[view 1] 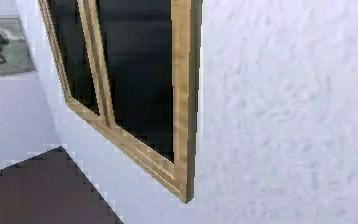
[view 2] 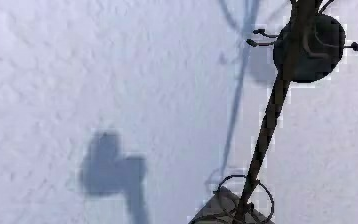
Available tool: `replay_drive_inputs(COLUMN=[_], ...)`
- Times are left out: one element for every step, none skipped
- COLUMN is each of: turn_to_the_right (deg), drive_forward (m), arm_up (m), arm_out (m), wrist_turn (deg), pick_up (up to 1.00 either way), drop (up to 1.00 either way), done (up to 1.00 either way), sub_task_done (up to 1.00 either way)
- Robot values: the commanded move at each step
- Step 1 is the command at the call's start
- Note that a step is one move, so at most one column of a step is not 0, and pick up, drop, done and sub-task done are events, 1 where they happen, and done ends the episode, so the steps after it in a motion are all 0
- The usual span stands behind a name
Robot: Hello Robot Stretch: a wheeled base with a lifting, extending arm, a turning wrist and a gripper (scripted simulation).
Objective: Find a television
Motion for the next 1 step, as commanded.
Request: replay_drive_inputs(turn_to_the_right=[-45.0], drive_forward=[0.00], arm_up=[0.00], arm_out=[0.00], wrist_turn=[0.0], pick_up=[0.00], drop=[0.00], done=[0.00], sub_task_done=[0.00])
